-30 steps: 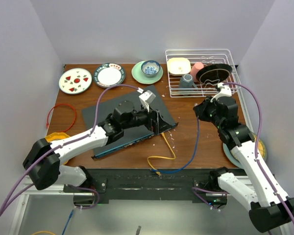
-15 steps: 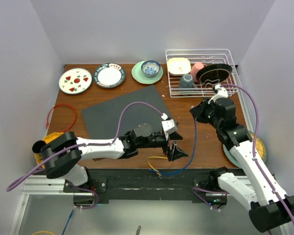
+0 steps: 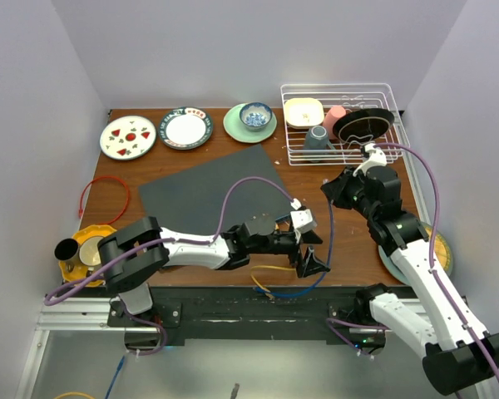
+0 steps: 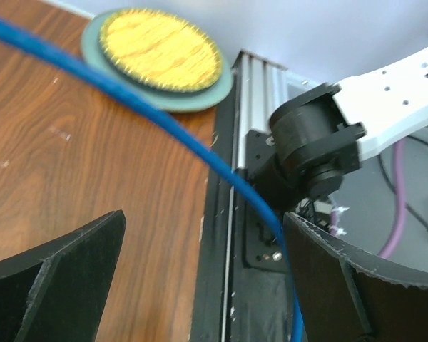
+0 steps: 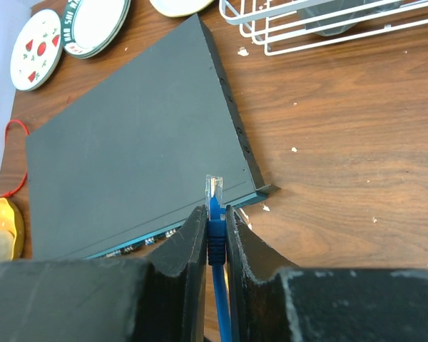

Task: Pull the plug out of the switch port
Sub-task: Place the connector at the corner of the board.

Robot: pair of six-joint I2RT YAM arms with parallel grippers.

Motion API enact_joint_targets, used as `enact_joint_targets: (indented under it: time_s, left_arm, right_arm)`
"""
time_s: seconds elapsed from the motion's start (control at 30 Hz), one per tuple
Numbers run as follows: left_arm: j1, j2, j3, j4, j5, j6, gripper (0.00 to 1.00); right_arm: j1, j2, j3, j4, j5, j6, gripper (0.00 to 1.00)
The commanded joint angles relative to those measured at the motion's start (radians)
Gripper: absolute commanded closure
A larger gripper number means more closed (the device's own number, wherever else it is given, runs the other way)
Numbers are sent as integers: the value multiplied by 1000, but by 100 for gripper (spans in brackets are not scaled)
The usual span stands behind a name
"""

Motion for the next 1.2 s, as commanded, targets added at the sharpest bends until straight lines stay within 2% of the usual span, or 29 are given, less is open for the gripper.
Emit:
enact_joint_targets:
  time_s: [0.0, 0.17, 0.27, 0.37, 0.47, 0.5, 0.6, 0.67, 0.73, 0.77, 0.83, 0.87, 0.9, 0.93, 0.97, 1.03, 1.17]
  left_arm:
    - [-21, -24, 6, 126, 43, -10, 4]
    - [-24, -67, -34, 172, 31, -35, 3]
    - [-26, -58, -6, 146, 72, -41, 4]
    - [-30, -15, 28, 117, 106, -52, 13]
    - [-30, 33, 64, 62, 150, -67, 29]
    - [-30, 50, 74, 54, 163, -77, 38]
    - [-30, 61, 63, 85, 177, -101, 47]
    - [-30, 59, 63, 87, 180, -105, 48]
    - [-30, 59, 68, 85, 186, -107, 56]
    - [-32, 58, 69, 85, 190, -107, 64]
    - [-32, 53, 69, 85, 197, -108, 74]
    - [-32, 47, 69, 85, 200, -108, 84]
    - [-32, 44, 71, 76, 201, -111, 91]
    - [-30, 41, 74, 67, 203, -114, 97]
    - [-30, 35, 77, 57, 209, -116, 100]
    - [-30, 24, 80, 36, 210, -122, 100]
    - [-32, -37, 60, 37, 216, -144, 100]
  right_arm:
    - [-2, -15, -6, 30, -13, 3, 99]
    - [-2, -15, -9, 33, -18, 3, 99]
    - [-2, -16, -16, 41, -23, 9, 99]
    - [-3, -18, -19, 41, -26, 12, 99]
    - [-3, -30, -22, 36, -26, 10, 99]
    - [-2, -38, -24, 36, -21, 12, 99]
    - [-2, -45, -26, 31, -20, 10, 99]
    - [0, -49, -26, 30, -21, 13, 99]
    - [-2, -47, -26, 28, -24, 15, 99]
    - [-2, -50, -24, 27, -24, 13, 99]
    - [-3, -53, -26, 24, -21, 15, 93]
    - [-2, -56, -26, 24, -20, 13, 86]
    - [-2, -59, -27, 25, -20, 15, 75]
    - [-2, -64, -29, 25, -18, 18, 56]
    - [-2, -70, -30, 24, -14, 22, 49]
    - [-2, -78, -35, 18, -3, 29, 38]
    - [-2, -104, -50, 10, 20, 41, 30]
